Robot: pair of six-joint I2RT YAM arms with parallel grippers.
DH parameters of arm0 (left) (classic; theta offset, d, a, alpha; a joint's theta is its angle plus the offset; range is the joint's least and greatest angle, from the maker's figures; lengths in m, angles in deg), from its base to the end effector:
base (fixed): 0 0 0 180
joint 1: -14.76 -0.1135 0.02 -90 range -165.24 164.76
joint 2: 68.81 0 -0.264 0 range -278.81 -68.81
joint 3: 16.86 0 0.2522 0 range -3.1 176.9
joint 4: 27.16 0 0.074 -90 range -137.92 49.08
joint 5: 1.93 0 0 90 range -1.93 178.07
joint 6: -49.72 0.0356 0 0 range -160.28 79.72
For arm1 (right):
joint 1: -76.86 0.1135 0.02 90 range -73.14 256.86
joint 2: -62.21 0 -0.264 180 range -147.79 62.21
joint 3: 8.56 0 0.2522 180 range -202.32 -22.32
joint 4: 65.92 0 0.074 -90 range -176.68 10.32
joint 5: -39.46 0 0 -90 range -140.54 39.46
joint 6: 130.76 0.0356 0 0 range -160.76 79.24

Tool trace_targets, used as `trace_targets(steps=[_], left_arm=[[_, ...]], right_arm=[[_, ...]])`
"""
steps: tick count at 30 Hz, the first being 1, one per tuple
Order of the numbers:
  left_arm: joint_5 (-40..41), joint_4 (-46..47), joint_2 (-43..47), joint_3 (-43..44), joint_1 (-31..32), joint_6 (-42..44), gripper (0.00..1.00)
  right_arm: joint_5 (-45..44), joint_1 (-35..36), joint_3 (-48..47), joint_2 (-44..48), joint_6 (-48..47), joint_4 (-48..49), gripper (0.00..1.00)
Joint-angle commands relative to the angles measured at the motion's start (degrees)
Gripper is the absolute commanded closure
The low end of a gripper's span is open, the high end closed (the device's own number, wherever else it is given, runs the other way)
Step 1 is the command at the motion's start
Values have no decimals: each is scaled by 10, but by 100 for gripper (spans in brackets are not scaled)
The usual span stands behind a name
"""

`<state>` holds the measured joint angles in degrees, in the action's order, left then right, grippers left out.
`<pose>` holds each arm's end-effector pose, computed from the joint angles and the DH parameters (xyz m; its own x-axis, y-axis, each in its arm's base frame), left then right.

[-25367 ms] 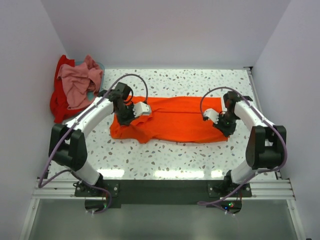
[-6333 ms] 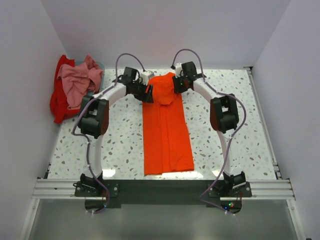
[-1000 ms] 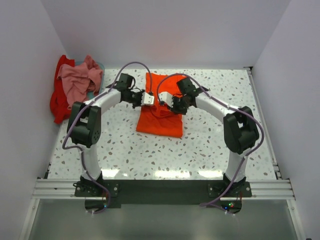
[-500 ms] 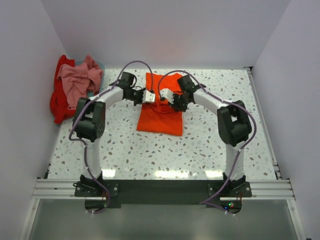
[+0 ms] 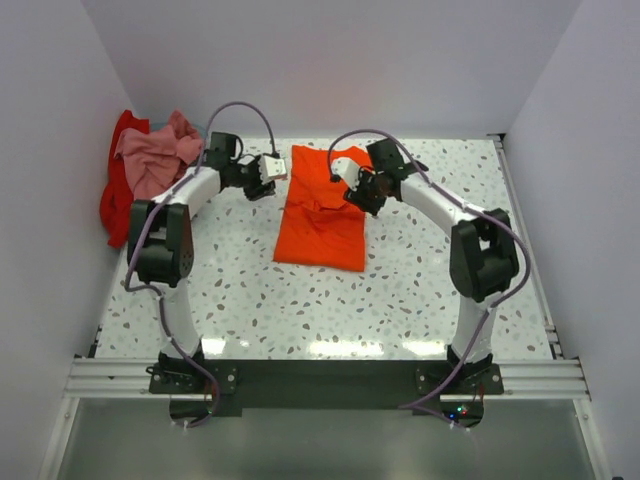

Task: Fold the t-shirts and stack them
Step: Fold the tshirt

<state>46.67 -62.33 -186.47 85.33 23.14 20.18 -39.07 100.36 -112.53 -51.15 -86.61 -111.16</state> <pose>0.4413 -0.0888 0.2022 0.0790 0.6480 -0.7575 0.9240 0.2377 0.2997 0.3975 0.1806 0.2259 -0.1647 -0.8384 -0.5195 -0.8823 0.3607 -0.3024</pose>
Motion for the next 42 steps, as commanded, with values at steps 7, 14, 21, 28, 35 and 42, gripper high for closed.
trace_targets(steps=[7, 14, 21, 28, 35, 42], left_arm=[[-73, -113, 162, -168, -2, 92, 47], [-40, -88, 216, -293, 43, 172, 43], [-6, -43, 210, -342, 73, 187, 41], [15, -26, 188, -349, 74, 191, 45], [36, -23, 152, -324, 76, 168, 63], [34, -42, 165, -317, 75, 162, 100]], right_arm=[[69, 76, 122, 146, 35, -67, 56], [31, 140, 243, 168, 31, -17, 57], [-5, 153, 272, 141, 38, 29, 57], [-14, 153, 267, 133, 39, 34, 58], [-41, 153, 269, 95, 29, 39, 67], [-57, 147, 270, 90, 17, 42, 100]])
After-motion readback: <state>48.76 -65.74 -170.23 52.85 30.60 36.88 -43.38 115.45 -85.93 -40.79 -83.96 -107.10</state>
